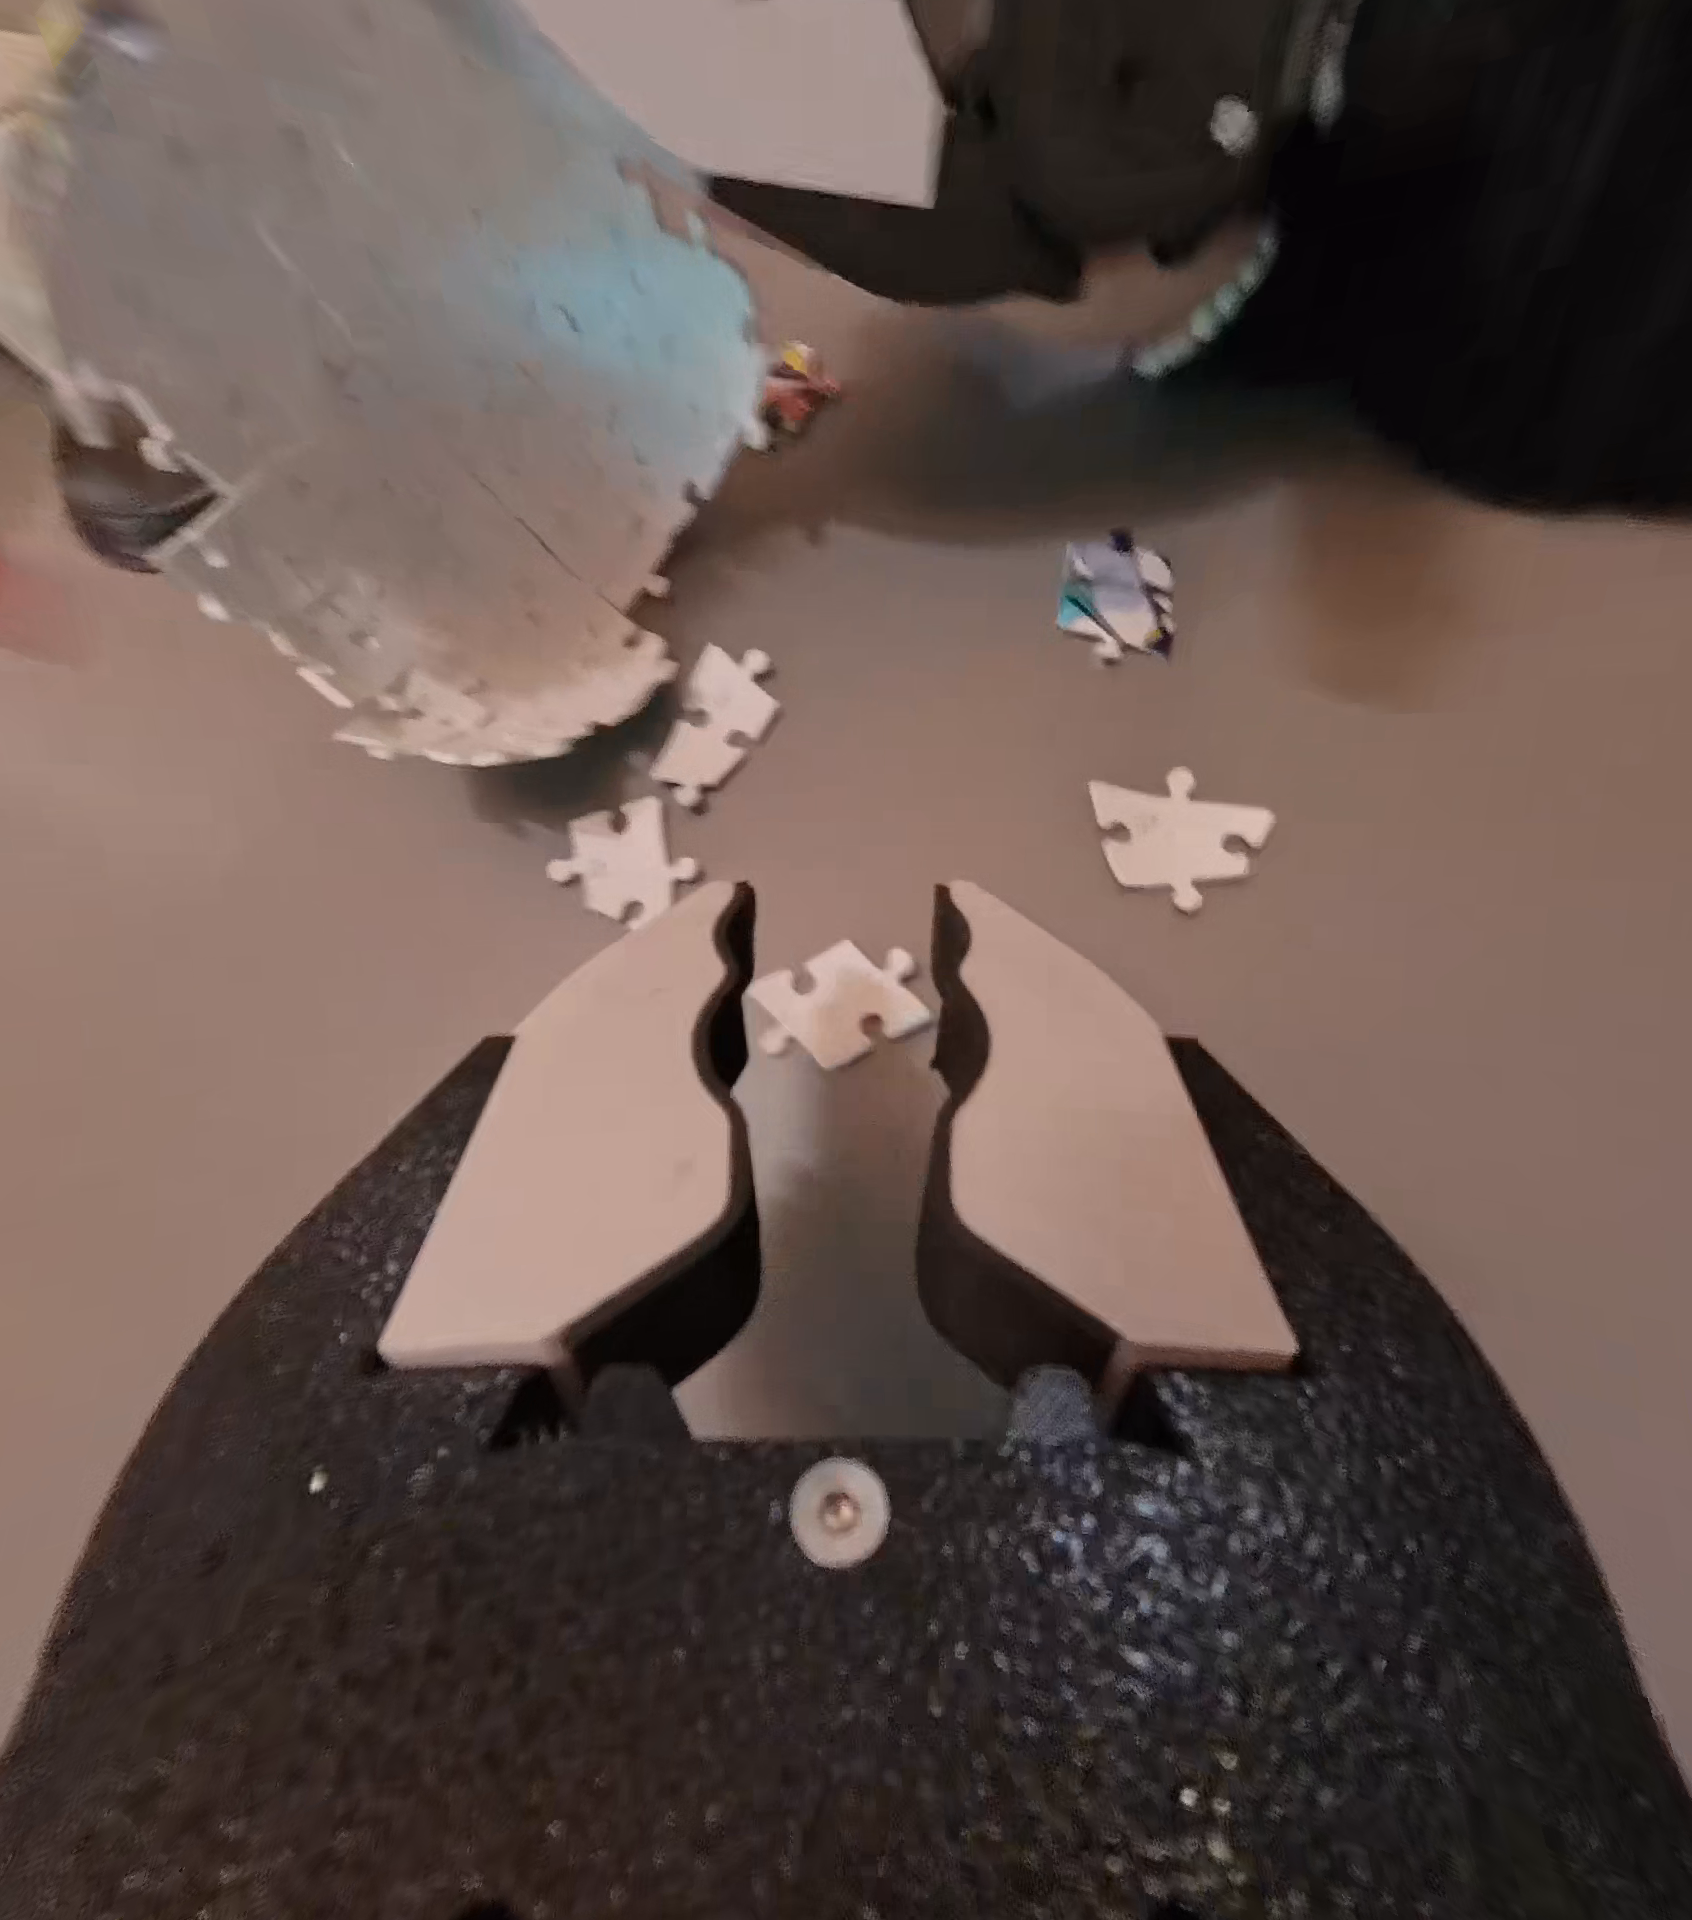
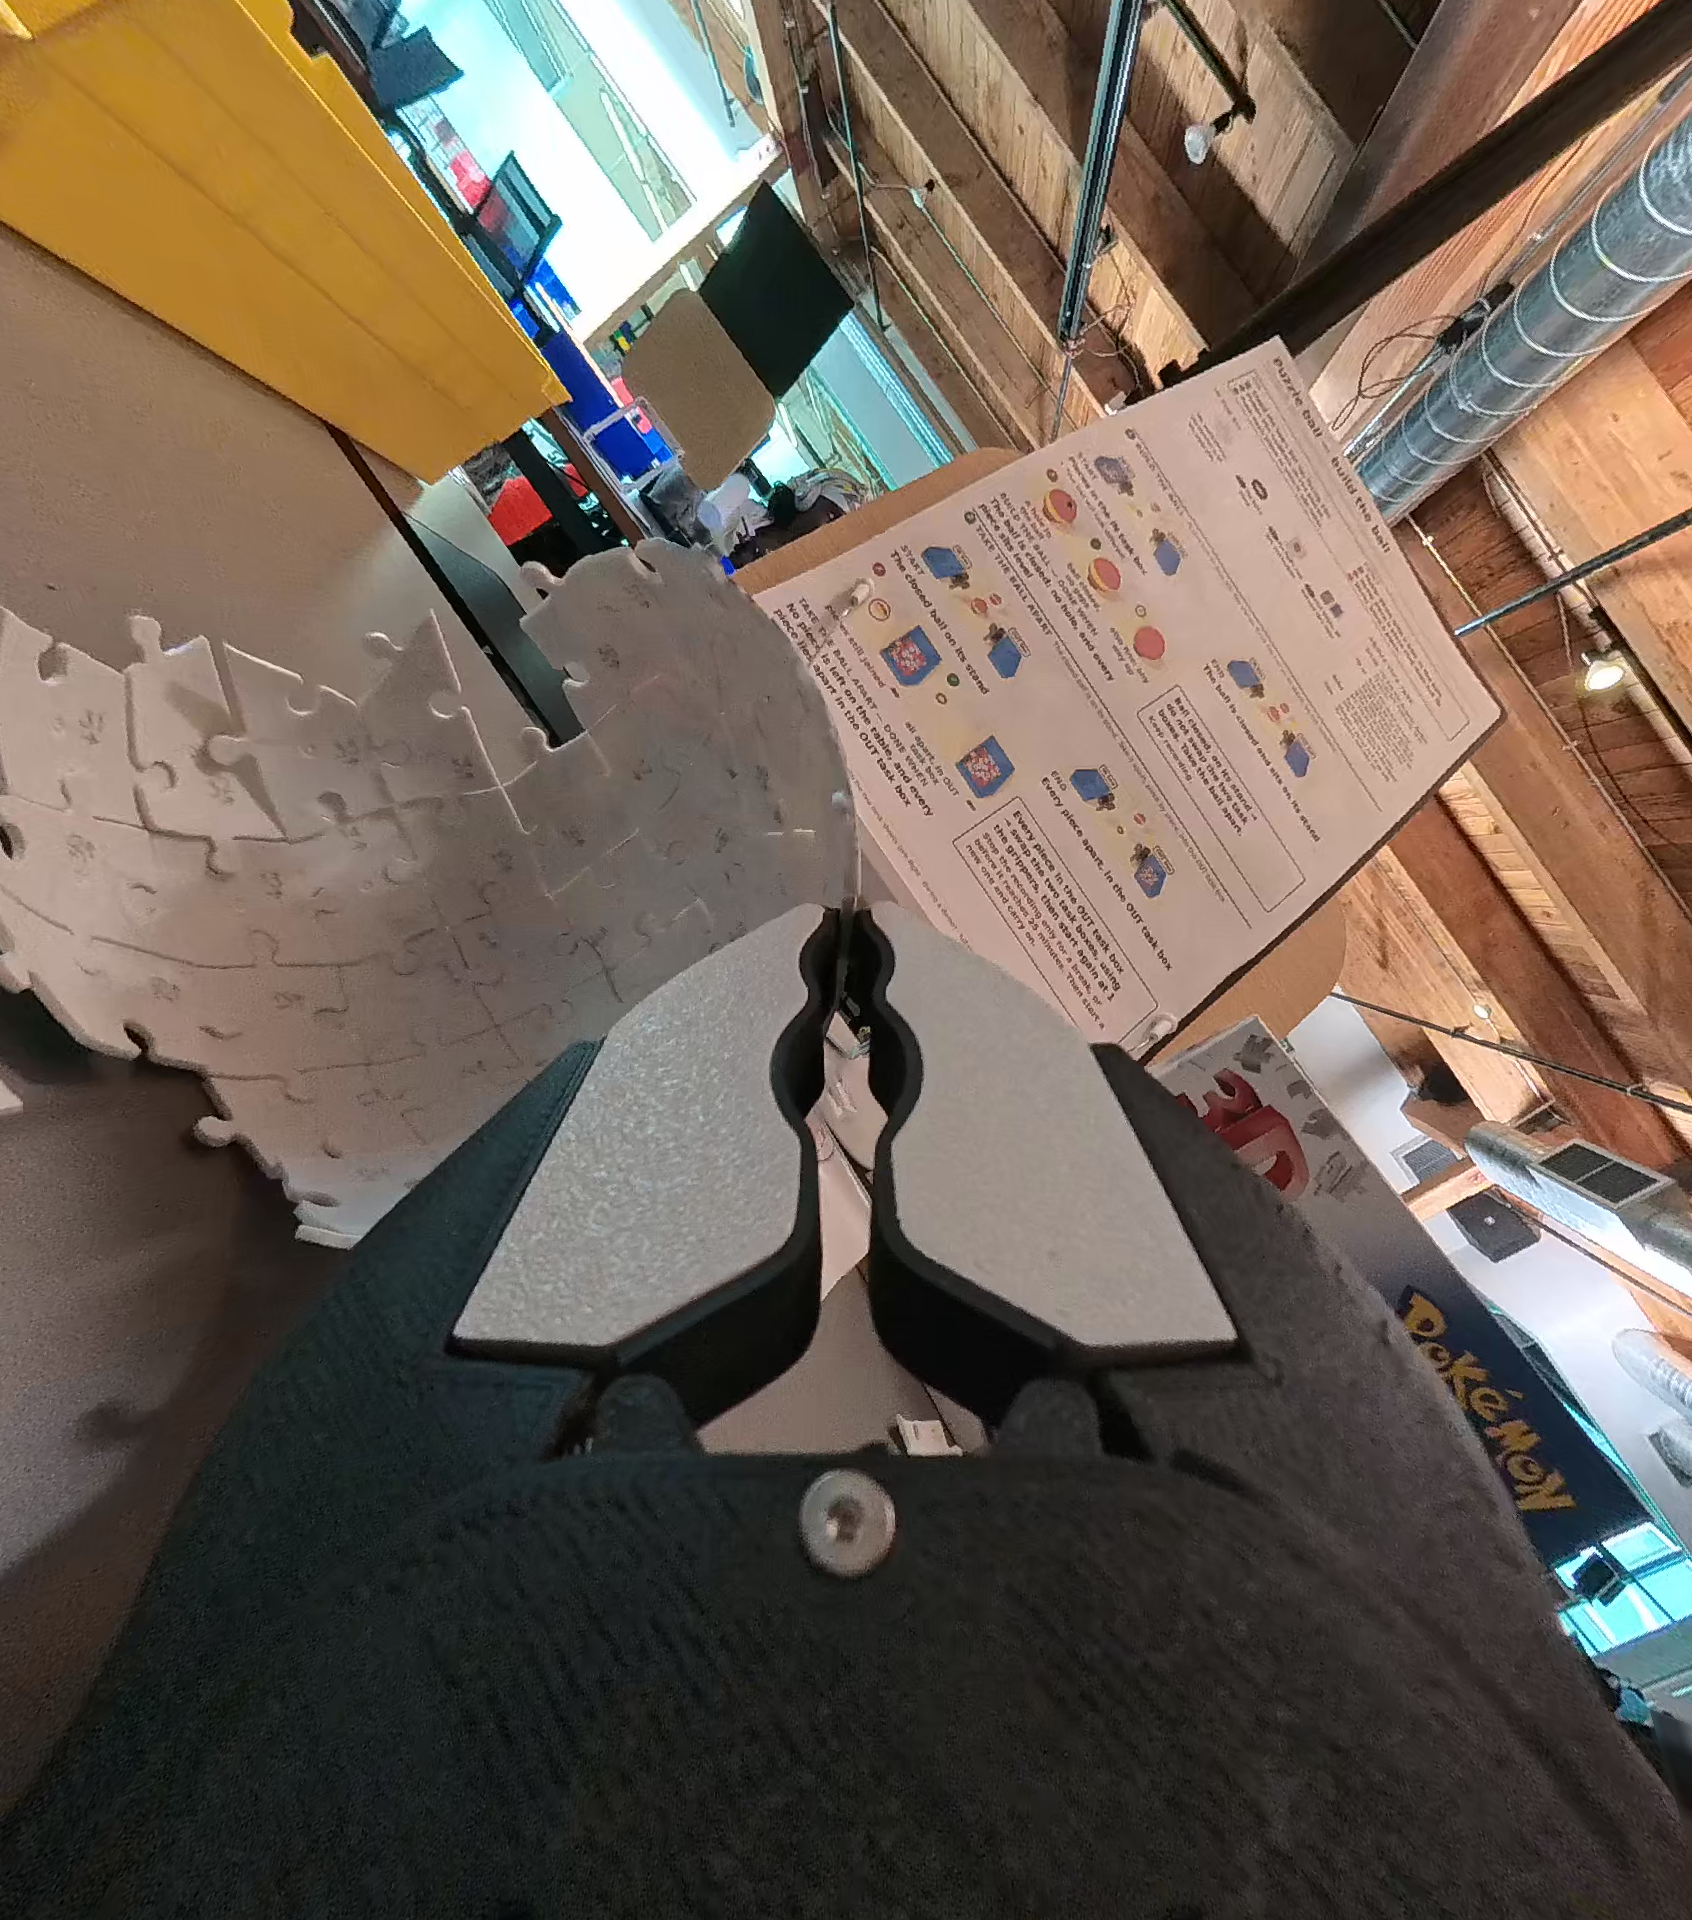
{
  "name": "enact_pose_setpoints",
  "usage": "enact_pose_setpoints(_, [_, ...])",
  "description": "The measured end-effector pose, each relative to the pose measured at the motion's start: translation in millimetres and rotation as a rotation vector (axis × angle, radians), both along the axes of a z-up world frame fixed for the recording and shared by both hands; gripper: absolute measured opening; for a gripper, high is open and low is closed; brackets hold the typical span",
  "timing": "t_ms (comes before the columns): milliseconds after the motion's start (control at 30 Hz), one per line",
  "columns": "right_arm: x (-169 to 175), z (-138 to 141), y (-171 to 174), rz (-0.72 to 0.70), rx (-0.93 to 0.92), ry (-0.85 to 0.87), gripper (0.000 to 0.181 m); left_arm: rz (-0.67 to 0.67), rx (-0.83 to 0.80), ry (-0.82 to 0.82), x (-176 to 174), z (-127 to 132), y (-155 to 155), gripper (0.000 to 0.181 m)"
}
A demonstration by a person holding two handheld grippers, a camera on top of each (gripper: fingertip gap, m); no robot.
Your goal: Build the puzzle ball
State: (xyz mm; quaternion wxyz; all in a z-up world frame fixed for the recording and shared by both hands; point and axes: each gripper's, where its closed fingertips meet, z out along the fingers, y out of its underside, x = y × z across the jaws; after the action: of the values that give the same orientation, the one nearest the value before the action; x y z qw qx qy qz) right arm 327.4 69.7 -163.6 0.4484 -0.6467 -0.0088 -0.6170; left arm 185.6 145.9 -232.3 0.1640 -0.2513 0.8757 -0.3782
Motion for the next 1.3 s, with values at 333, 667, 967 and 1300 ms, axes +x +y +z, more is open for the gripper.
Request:
enact_pose_setpoints(333, [-8.6,2.7,4.9,0.014,-0.036,-0.049,0.003,0.183,0.154,0.069,57.0,-36.3,22.7,0.047])
enact_pose_setpoints(667, [-25.3,5.6,13.8,0.038,-0.1,-0.129,0.003,0.195,0.112,0.115,59.2,-43.8,11.9,0.012])
enact_pose_setpoints(967, [-34.8,5.4,18.5,0.058,-0.115,-0.152,0.004,0.222,0.044,0.047,45.9,-41.2,12.2,0.002])
enact_pose_setpoints(1300, [-31.1,4.9,16.8,0.05,-0.104,-0.14,0.004,0.197,0.043,0.081,60.8,-43.0,11.4,0.04])
